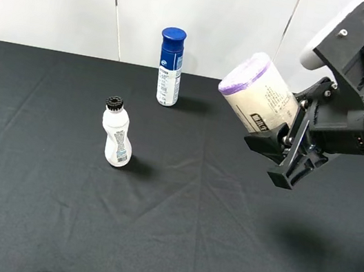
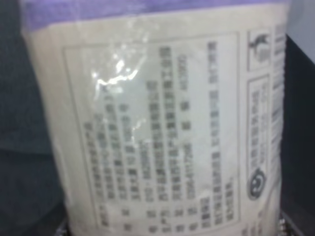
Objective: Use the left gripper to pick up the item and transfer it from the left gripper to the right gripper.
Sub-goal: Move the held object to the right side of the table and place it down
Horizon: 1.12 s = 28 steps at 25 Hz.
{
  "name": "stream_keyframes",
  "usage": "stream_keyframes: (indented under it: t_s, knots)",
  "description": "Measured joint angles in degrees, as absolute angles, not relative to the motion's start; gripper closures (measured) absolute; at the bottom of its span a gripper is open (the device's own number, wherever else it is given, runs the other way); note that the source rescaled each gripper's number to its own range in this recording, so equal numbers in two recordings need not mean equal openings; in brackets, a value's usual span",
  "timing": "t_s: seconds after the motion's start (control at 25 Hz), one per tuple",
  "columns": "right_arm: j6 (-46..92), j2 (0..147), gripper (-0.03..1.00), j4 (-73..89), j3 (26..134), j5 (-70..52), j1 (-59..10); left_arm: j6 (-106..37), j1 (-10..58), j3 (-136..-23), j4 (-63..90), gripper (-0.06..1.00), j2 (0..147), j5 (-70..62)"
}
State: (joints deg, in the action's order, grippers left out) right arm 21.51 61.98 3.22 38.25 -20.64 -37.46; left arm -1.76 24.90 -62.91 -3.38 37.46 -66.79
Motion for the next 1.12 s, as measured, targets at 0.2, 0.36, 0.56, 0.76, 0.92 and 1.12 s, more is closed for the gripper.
stream_keyframes:
  t_s: [0.2, 0.36, 0.56, 0.76, 0.92, 1.12]
  knots:
    - [20.5, 62.0, 0.96, 3.3, 38.3, -21.8, -37.5, 0.0, 24.9, -55.7, -3.6, -0.05, 26.7, -66.8]
    - [20.3, 62.0, 0.96, 3.4, 38.3, -21.9, -37.5, 0.8, 24.9, -50.7, -3.7, -0.05, 18.1, -66.7]
    - [19.2, 62.0, 0.96, 3.4, 38.3, -21.9, -37.5, 0.8, 24.9, -45.2, -3.7, -0.05, 7.9, -66.7]
    - [16.5, 62.0, 0.96, 3.4, 38.3, -21.9, -37.5, 0.9, 24.9, -38.7, -3.7, -0.05, 0.5, -66.7]
    - [15.5, 62.0, 0.96, 3.4, 38.3, -22.0, -37.5, 0.9, 24.9, -33.0, -3.7, -0.05, -0.4, -66.7]
    - [15.4, 62.0, 0.96, 3.4, 38.3, -22.0, -37.5, 0.9, 24.9, -30.6, -3.7, -0.05, -0.4, -66.6]
